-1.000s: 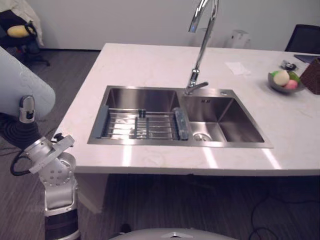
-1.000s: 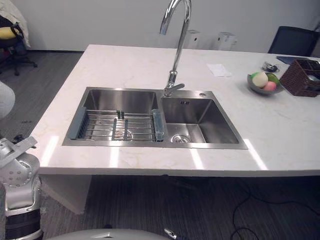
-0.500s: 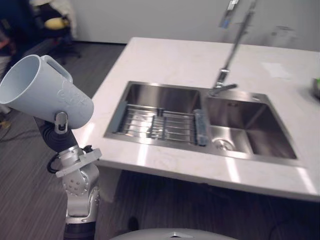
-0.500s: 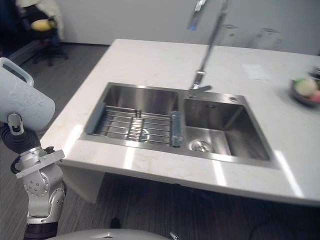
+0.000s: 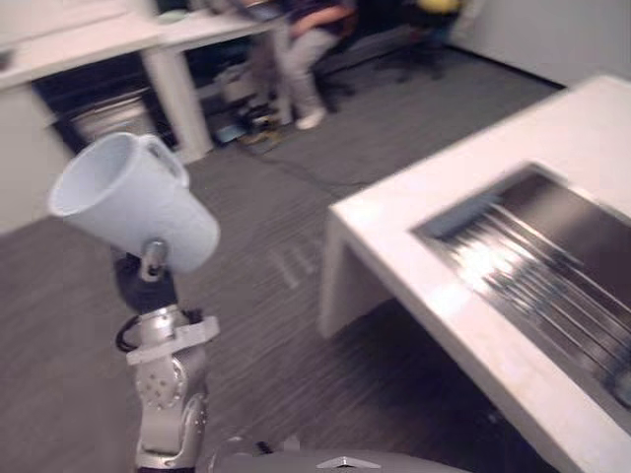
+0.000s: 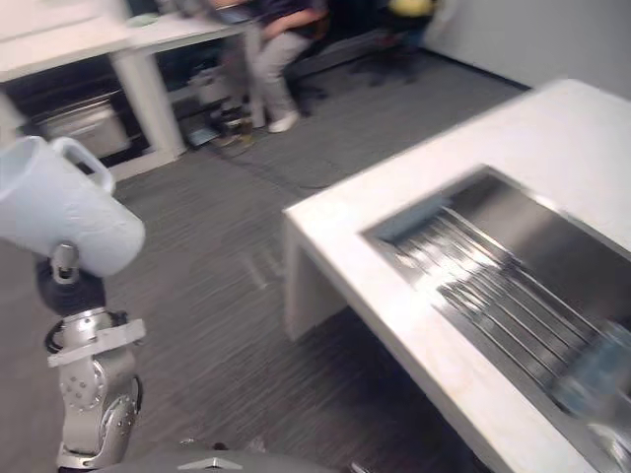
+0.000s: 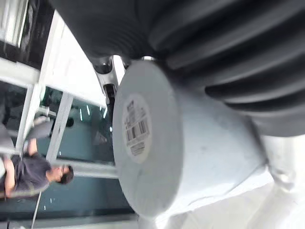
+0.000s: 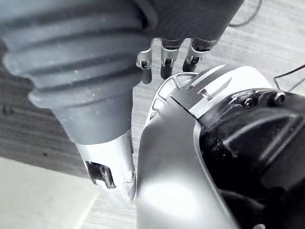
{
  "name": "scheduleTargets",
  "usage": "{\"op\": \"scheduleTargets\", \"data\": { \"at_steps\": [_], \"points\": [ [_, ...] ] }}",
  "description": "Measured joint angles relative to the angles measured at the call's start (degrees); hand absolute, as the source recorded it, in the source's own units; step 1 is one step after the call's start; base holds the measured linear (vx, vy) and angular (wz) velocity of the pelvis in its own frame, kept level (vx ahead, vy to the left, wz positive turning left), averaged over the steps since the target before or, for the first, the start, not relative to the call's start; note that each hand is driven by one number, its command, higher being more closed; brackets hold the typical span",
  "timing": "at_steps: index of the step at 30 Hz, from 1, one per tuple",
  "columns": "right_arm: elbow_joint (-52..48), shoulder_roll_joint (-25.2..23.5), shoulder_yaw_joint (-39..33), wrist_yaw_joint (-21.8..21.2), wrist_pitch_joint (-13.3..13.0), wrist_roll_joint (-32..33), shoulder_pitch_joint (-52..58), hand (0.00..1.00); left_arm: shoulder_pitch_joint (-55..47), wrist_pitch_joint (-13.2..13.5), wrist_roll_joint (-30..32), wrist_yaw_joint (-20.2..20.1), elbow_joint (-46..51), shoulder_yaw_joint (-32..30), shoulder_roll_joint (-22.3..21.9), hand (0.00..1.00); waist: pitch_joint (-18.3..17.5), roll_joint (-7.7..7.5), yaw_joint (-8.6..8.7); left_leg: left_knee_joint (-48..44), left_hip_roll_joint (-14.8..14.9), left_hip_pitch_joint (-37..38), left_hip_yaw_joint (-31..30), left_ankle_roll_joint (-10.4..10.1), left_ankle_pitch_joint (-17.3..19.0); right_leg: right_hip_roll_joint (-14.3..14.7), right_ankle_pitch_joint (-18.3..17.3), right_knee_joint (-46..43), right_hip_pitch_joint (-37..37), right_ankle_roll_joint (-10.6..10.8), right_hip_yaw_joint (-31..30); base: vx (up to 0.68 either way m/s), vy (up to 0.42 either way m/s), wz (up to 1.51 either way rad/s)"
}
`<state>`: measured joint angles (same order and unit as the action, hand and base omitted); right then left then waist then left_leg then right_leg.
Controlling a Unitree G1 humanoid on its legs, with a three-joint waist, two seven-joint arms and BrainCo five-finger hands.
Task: Walk over to the sink, pick up the cup, carry it to the dishwasher, place the cup inside the dishwasher, then close the dishwasher door
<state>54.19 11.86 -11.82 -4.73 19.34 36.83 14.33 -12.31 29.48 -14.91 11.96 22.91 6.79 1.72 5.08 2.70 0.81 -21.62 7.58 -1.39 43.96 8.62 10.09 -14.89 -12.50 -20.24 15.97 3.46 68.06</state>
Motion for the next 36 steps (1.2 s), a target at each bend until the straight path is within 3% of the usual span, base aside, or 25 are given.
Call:
{"op": "scheduleTargets", "data": {
  "at_steps": [2, 3, 5, 7, 8, 9, 10, 11, 12, 13, 14, 15, 16, 17, 18, 19, 22, 23, 25, 27, 28, 29, 36],
  "points": [
    [-1.4, -0.8, -0.1, 1.0, 0.7, 1.8, 0.5, 0.0, -0.2, 2.1, -3.0, -1.3, -0.9, 0.3, 0.5, 1.0, 0.0, -0.04, 0.04, 8.8, -3.4, 1.6, -1.3, -0.2, -0.1, 1.8, -1.1, 2.9, -0.3, 1.0, 2.1, -0.06, 0.234, 2.16],
    [-2.3, -1.3, 0.1, 2.2, 0.7, 2.3, 0.4, 0.0, -0.3, 3.0, -4.8, -2.5, -2.3, 0.6, 0.6, 1.0, 0.1, -0.24, 0.3, 12.4, -5.3, 2.2, -2.9, -1.6, -0.9, 1.8, -0.1, 3.8, -1.4, -0.1, 3.4, -0.11, 0.14, 1.92],
    [-3.6, -0.9, 1.2, 4.2, 1.3, 2.2, 0.2, 0.0, -1.4, 3.3, -6.1, -3.2, -3.9, 2.7, 0.7, 1.0, 0.3, 0.17, 0.07, 14.0, -6.4, 2.5, -6.7, -1.5, -2.0, 1.9, 1.7, 3.8, -1.3, -1.9, 3.3, -0.08, -0.008, 1.21],
    [-4.1, -0.2, 2.2, 4.9, 2.0, 2.1, -0.5, 0.0, -2.2, 4.3, -6.0, -3.1, -3.8, 6.0, 0.9, 1.0, 0.3, 0.55, -0.35, 14.7, -7.1, 2.0, -8.9, -1.3, -2.6, 1.2, 2.8, 2.0, -1.0, -2.2, 3.0, -0.09, -0.009, 0.67],
    [-5.7, 0.3, 2.1, 5.2, 1.7, 2.1, -0.3, 0.0, -1.9, 4.5, -4.7, -2.4, -3.8, 8.2, 0.9, 1.0, 0.7, 1.57, -0.2, 15.6, -7.7, 1.3, -11.4, -0.8, -3.3, 0.2, 3.1, -2.1, -2.2, -5.6, -0.3, -0.11, 0.054, 0.88],
    [-8.6, 0.4, 1.2, 5.2, 0.4, 2.3, 0.2, 0.0, -0.8, 4.4, -4.4, -2.3, -3.9, 10.9, 0.9, 1.0, 0.9, 2.11, 1.5, 17.1, -8.5, 1.7, -14.8, 0.4, -4.5, -1.2, 3.1, -8.9, -6.1, -12.0, -10.4, -0.13, 0.07, 1.48],
    [-9.3, -0.6, 0.2, 4.9, 0.3, 3.8, 0.4, 0.0, 1.4, 4.5, -4.7, -3.0, -4.7, 13.1, 1.7, 1.0, 0.9, 2.5, 3.47, 17.8, -8.9, 1.0, -18.9, 0.3, -6.1, 2.5, -0.4, -7.4, -9.9, -8.0, -23.8, -0.09, 0.043, 1.81],
    [-9.6, -1.8, 0.2, 4.8, 0.0, 5.2, 0.2, 0.0, 3.8, 4.5, -4.7, -4.0, -6.3, 14.9, 2.3, 1.0, 1.1, 3.04, 4.54, 19.0, -9.3, 0.5, -22.3, -0.7, -7.3, 6.9, -2.3, -4.6, -12.2, -6.1, -34.0, -0.08, -0.009, 1.83],
    [-9.8, -2.2, 0.2, 4.8, -0.4, 6.5, 0.2, 0.0, 5.8, 4.5, -4.7, -4.6, -8.0, 16.4, 2.5, 1.0, 1.2, 3.29, 5.02, 20.6, -9.6, 0.4, -25.0, -2.4, -8.2, 10.3, -3.2, -2.8, -13.6, -5.5, -41.1, -0.07, -0.033, 1.95],
    [-8.9, -4.8, 0.4, 4.9, -0.9, 7.8, -0.6, 0.0, 7.9, 4.2, -4.5, -4.9, -10.4, 18.2, 2.8, 1.0, 0.9, -0.31, 5.48, 16.6, -10.8, -0.4, -26.3, -5.5, -4.7, 10.9, -2.8, 0.6, -16.6, -4.3, -51.0, -0.07, -0.033, 1.58],
    [-8.3, -6.4, 1.8, 6.1, -2.8, 7.5, -1.8, 0.0, 8.7, 4.7, -4.2, -4.6, -10.1, 19.9, 3.7, 1.0, 1.8, -2.42, 4.04, -4.9, -8.3, -4.8, -28.6, 3.6, 2.3, 6.3, -1.7, -0.7, -20.9, -0.9, -55.6, -0.08, -0.028, 1.01],
    [-8.4, -5.1, 2.0, 5.9, -2.9, 8.0, -1.8, 0.0, 8.3, 5.3, -3.9, -4.5, -10.2, 20.6, 2.7, 1.0, 1.9, -0.96, 3.28, -3.0, -6.4, -3.3, -31.8, -2.5, 9.1, 7.0, -0.3, -0.5, -22.5, 1.5, -56.5, -0.22, 0.021, 0.04],
    [-7.8, -3.5, 3.3, 4.3, -2.6, 8.1, -2.9, 0.0, 6.9, 3.8, -3.7, -3.3, -12.3, 21.2, 1.9, 1.0, 3.0, -1.42, 1.73, -2.9, -6.6, -0.3, -31.7, -4.8, 9.4, 6.4, 2.3, -0.8, -24.6, 3.1, -59.4, -0.23, 0.036, -0.34],
    [-8.8, -3.6, 3.9, 3.6, -2.8, 8.2, -2.6, 0.0, 6.2, 3.5, -3.1, -2.8, -12.3, 21.7, 1.9, 1.0, 2.7, -0.27, 1.34, -0.2, -6.3, 1.7, -31.6, -5.1, 8.4, 7.7, 2.7, 0.0, -26.2, 2.7, -59.6, -0.22, 0.05, -0.33],
    [-9.5, -3.7, 3.9, 3.4, -2.7, 8.2, -2.5, 0.0, 5.9, 3.4, -2.7, -2.6, -12.3, 22.0, 2.0, 1.0, 2.6, -0.15, 1.34, 1.6, -5.9, 2.9, -31.4, -5.3, 7.7, 8.4, 3.4, 1.3, -27.0, 2.6, -60.1, -0.04, -0.004, -0.14],
    [-11.2, -4.2, 4.1, 2.3, -2.7, 8.1, -1.5, 0.0, 6.5, 3.3, -1.5, -2.3, -12.2, 23.1, 2.0, 1.0, 2.5, -0.43, 1.48, 4.6, -5.3, 4.7, -31.7, -6.2, 6.7, 11.0, 6.4, 4.8, -28.1, 2.0, -62.8, 0.04, -0.057, 0.15],
    [-13.4, -5.7, 5.1, 1.5, -2.0, 7.8, 1.1, 0.0, 8.7, 3.1, -0.2, -2.5, -12.2, 26.1, 2.7, 1.0, 1.9, -3.17, 2.64, 4.0, -6.0, 6.0, -35.8, -7.0, 6.8, 13.1, 10.8, 9.8, -26.7, 0.0, -70.3, 0.17, -0.164, 0.73],
    [-13.7, -7.3, 4.7, 1.0, -1.9, 8.2, 3.0, 0.0, 9.5, 2.9, 0.2, -3.2, -11.6, 27.4, 2.8, 1.0, 1.9, -4.89, 2.76, 1.7, -6.6, 5.7, -38.2, -7.7, 8.5, 12.5, 15.1, 9.8, -25.3, -0.4, -71.6, 0.28, -0.282, 1.27],
    [-15.6, -5.8, 4.8, -0.1, -1.8, 8.2, 4.6, 0.0, 9.3, 2.0, -0.1, -5.0, -10.4, 28.2, 2.0, 1.0, 1.8, -3.17, 2.63, -1.5, -3.3, 5.1, -38.0, -9.5, 11.1, 13.6, 14.6, 7.5, -24.6, -1.0, -67.8, 0.21, -0.204, 0.89],
    [-16.5, -4.9, 4.9, -0.2, -4.0, 8.4, 4.5, 0.0, 10.2, 1.5, -0.1, -7.6, -9.0, 28.2, 1.8, 1.0, 1.2, -1.34, 2.17, -0.3, 1.0, 6.4, -34.2, -10.6, 10.3, 14.4, 13.1, 6.7, -23.8, -2.0, -64.8, 0.2, -0.144, 0.56],
    [-17.0, -5.0, 5.0, 0.0, -4.5, 8.4, 4.4, 0.0, 10.5, 1.4, -0.1, -7.9, -8.5, 28.3, 1.7, 1.0, 1.1, -1.2, 2.07, 0.7, 1.3, 7.1, -33.4, -11.1, 9.8, 14.4, 12.8, 6.4, -23.7, -2.1, -64.6, 0.12, -0.078, 0.3],
    [-21.7, -8.2, 6.2, -0.2, -6.7, 8.5, 4.5, 0.0, 11.2, -0.2, -0.7, -9.7, -5.7, 29.3, 1.7, 1.0, -3.0, -4.97, 1.61, 2.9, 1.2, 9.4, -28.4, -11.8, 9.8, 14.7, 16.1, 11.2, -21.5, -1.6, -67.6, 0.04, -0.025, 0.06],
    [-21.4, -8.3, 6.7, -0.3, -6.6, 7.8, 4.5, 0.0, 11.0, -0.2, -1.1, -9.8, -5.8, 27.8, 1.7, 1.0, -3.3, -5.59, 1.09, 5.4, 0.9, 9.4, -28.4, -11.6, 8.1, 14.6, 17.1, 14.7, -20.7, -2.2, -67.2, 0.01, -0.006, 0.02]
  ]
}}
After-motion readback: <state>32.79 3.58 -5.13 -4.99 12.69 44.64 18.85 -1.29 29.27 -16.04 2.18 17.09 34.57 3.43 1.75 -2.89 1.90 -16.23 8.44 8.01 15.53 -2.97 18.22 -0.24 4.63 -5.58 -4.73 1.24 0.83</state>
